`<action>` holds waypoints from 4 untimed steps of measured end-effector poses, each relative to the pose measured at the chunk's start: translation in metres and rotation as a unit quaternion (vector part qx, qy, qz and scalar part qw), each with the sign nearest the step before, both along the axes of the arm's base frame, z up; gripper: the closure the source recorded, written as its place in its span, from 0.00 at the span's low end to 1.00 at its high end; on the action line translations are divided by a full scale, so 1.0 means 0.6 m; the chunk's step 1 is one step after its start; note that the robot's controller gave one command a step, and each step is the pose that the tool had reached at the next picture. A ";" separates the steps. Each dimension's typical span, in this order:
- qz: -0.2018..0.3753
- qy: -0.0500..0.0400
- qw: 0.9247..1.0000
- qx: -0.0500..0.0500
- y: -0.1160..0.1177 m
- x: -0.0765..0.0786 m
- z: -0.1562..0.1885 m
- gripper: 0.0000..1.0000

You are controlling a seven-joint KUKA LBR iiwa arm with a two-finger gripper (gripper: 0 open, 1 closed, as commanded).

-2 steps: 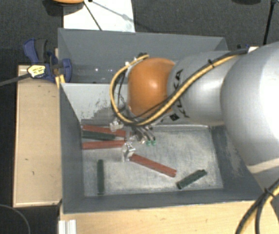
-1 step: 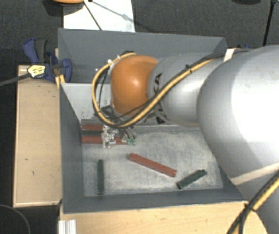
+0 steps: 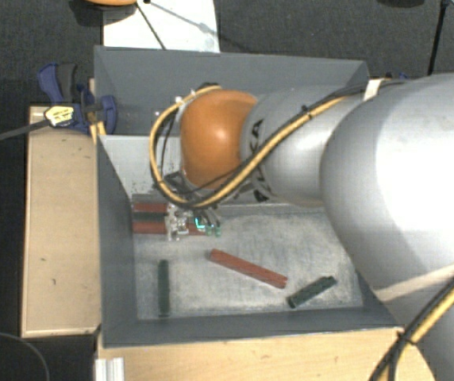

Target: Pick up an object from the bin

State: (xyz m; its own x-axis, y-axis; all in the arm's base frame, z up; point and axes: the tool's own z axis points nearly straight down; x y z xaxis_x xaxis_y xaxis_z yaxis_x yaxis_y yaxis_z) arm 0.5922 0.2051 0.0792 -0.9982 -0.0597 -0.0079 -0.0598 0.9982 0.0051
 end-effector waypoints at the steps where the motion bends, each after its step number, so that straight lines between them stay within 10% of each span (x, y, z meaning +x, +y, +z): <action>1: -0.001 0.000 1.000 0.000 0.000 0.000 0.000 0.00; 2: -0.038 0.002 0.999 -0.004 0.014 -0.001 -0.001 0.00; 3: 0.136 -0.005 0.991 0.001 0.035 -0.008 -0.002 1.00; 4: 0.148 -0.005 0.989 0.001 0.033 -0.009 -0.002 0.00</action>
Offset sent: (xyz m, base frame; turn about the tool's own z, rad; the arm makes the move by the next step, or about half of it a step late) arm -0.0067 0.0245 -0.0092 0.1436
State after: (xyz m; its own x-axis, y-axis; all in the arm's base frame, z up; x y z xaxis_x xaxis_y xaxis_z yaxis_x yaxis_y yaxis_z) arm 0.5868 0.2251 0.0780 -0.9366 -0.3498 -0.0180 -0.3500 0.9368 0.0052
